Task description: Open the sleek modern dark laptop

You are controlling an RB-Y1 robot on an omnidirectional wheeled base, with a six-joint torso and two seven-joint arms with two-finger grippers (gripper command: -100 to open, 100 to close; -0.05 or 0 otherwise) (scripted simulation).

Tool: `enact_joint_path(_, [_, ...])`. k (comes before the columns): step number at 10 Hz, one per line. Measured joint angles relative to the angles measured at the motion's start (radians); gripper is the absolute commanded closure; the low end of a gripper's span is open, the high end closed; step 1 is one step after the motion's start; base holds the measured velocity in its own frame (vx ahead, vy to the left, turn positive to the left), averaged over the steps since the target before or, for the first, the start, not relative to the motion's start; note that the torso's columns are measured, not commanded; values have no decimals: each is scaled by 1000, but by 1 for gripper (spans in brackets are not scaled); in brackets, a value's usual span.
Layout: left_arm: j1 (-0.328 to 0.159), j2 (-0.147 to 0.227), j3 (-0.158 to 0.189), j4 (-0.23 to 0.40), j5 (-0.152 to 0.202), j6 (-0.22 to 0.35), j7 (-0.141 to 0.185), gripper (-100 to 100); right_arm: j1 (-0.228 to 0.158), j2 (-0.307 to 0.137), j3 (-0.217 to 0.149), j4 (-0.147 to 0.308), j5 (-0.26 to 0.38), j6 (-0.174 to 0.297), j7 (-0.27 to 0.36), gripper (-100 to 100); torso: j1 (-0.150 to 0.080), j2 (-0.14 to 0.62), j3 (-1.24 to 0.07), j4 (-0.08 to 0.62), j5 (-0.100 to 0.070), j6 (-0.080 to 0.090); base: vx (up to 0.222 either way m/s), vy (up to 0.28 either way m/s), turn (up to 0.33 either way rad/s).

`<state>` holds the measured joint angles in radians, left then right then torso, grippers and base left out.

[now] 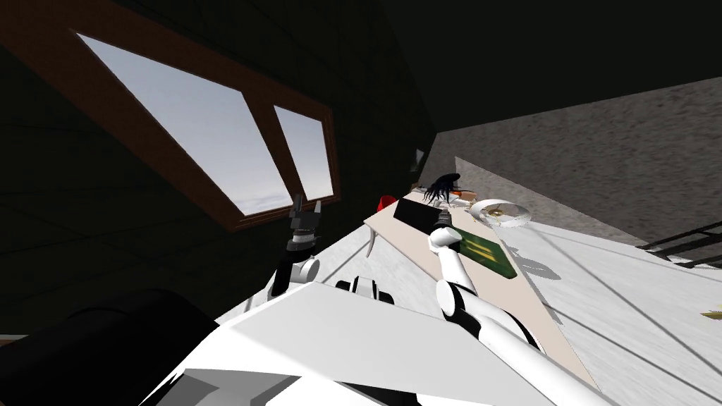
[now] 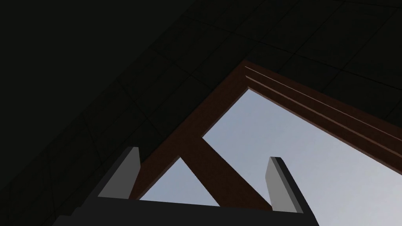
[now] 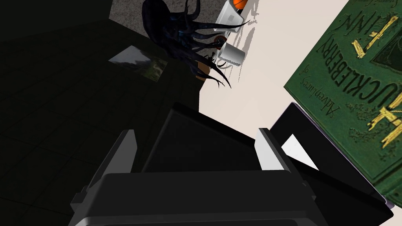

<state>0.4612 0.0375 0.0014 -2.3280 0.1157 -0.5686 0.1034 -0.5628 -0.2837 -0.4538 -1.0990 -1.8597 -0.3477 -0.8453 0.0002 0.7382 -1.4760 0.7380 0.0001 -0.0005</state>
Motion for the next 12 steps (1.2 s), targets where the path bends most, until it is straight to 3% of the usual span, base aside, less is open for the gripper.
enact_joint_path(2, [0,0,0,0,0,0,0,0,7,-6,-7,0,-38,-20,39,-100,-1,-1,0,0,0,2,-23,-20,33])
enact_joint_path(3, [0,0,0,0,0,0,0,0,8,-6,-8,-1,-40,-21,43,100,0,-2,-1,0,0,1,58,11,-316])
enact_joint_path(7, [1,0,0,0,0,0,0,0,-20,40,32,17,46,23,-34,100,1,0,0,0,0,1,67,50,-300])
enact_joint_path(10, [1,0,0,0,0,0,0,0,-50,55,54,57,131,64,-118,100,-1,0,0,0,0,1,53,41,-238])
enact_joint_path(12, [0,0,0,0,0,0,0,0,-61,68,66,68,184,79,-164,100,-1,1,0,0,0,0,20,18,-38])
